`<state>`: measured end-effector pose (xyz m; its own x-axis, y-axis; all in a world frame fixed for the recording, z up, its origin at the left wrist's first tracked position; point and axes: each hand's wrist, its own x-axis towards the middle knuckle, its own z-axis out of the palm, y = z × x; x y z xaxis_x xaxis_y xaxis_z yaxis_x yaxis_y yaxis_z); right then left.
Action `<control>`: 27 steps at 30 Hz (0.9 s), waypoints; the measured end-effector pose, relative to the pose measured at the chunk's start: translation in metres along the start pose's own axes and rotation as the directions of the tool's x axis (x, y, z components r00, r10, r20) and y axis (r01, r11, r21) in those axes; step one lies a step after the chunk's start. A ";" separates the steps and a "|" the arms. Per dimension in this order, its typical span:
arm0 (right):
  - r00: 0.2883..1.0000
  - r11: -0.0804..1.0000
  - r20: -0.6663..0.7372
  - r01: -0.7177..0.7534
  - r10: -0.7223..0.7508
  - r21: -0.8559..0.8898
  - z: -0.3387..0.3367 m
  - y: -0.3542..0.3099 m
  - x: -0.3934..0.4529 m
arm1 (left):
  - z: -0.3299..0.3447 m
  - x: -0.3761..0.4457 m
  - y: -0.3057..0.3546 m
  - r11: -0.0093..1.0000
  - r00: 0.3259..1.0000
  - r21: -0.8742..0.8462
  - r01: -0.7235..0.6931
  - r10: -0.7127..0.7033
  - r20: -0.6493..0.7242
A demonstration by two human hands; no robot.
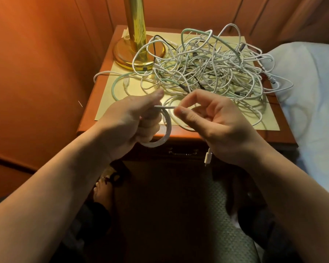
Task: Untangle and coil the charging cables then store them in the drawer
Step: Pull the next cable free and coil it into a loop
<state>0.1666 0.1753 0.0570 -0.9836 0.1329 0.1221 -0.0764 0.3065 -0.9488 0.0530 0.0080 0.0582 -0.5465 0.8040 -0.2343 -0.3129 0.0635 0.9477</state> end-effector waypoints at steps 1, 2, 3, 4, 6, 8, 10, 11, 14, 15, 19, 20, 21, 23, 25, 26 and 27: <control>0.999 0.999 -0.017 0.041 -0.041 -0.009 -0.004 -0.002 0.000 | 0.000 0.000 0.001 0.999 0.999 0.041 0.005 -0.006 0.033; 0.996 0.996 -0.039 0.082 -0.083 -0.027 -0.009 -0.003 0.002 | 0.000 0.001 0.002 0.998 0.998 0.066 0.006 -0.010 0.060; 0.992 0.993 -0.056 0.109 -0.112 -0.055 -0.013 -0.004 0.003 | 0.001 0.002 0.002 0.997 0.997 0.077 0.001 -0.007 0.075; 0.990 0.989 -0.065 0.116 -0.122 -0.087 -0.016 -0.002 0.005 | 0.002 0.003 0.001 0.997 0.997 0.074 -0.002 -0.003 0.075; 0.998 0.991 -0.038 0.054 -0.059 -0.118 -0.022 0.005 0.006 | 0.000 0.007 -0.002 1.000 0.999 0.030 0.006 -0.007 0.033; 0.997 0.992 0.033 -0.071 0.075 -0.107 -0.029 0.014 0.005 | -0.006 0.010 -0.005 0.998 0.999 -0.063 -0.001 -0.002 -0.040; 0.983 0.974 0.101 -0.131 0.151 -0.187 -0.033 0.020 0.003 | -0.015 0.013 -0.005 0.991 0.994 -0.129 -0.021 0.006 -0.111; 0.979 0.951 0.115 -0.130 0.168 -0.281 -0.033 0.023 0.001 | -0.019 0.014 -0.004 0.989 0.991 -0.142 -0.025 0.006 -0.136; 0.958 0.897 0.124 -0.190 0.258 -0.399 -0.026 0.030 -0.004 | -0.024 0.013 -0.004 0.983 0.989 -0.184 0.000 -0.027 -0.143; 0.953 0.911 0.132 -0.210 0.271 -0.355 -0.021 0.032 -0.006 | -0.024 0.012 -0.005 0.980 0.990 -0.196 0.010 -0.037 -0.138; 0.963 0.959 0.110 -0.259 0.247 0.113 -0.005 0.034 -0.007 | -0.019 0.012 -0.005 0.965 0.992 -0.260 0.040 -0.071 -0.108; 0.968 0.951 0.083 -0.249 0.237 0.184 -0.002 0.034 -0.007 | -0.017 0.013 -0.004 0.961 0.992 -0.272 0.051 -0.080 -0.097; 0.972 0.945 0.053 -0.233 0.227 0.229 0.002 0.033 -0.007 | -0.015 0.014 -0.005 0.958 0.992 -0.279 0.062 -0.089 -0.087; 0.976 0.937 0.010 -0.213 0.219 0.278 0.009 0.031 -0.008 | -0.008 0.014 -0.006 0.959 0.992 -0.273 0.080 -0.104 -0.076; 0.971 0.916 0.032 -0.234 0.237 0.326 0.013 0.028 -0.009 | -0.002 0.014 -0.008 0.957 0.989 -0.274 0.099 -0.124 -0.076; 0.966 0.899 0.078 -0.259 0.248 0.353 0.014 0.027 -0.009 | 0.001 0.013 -0.009 0.953 0.987 -0.281 0.110 -0.139 -0.084; 0.957 0.878 0.140 -0.290 0.256 0.381 0.016 0.025 -0.009 | 0.004 0.012 -0.009 0.953 0.984 -0.276 0.122 -0.153 -0.094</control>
<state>0.1714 0.1665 0.0273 -0.9833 0.0735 -0.1665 0.1562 -0.1291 -0.9792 0.0524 0.0199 0.0478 -0.5628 0.7255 -0.3961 -0.5793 -0.0043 0.8151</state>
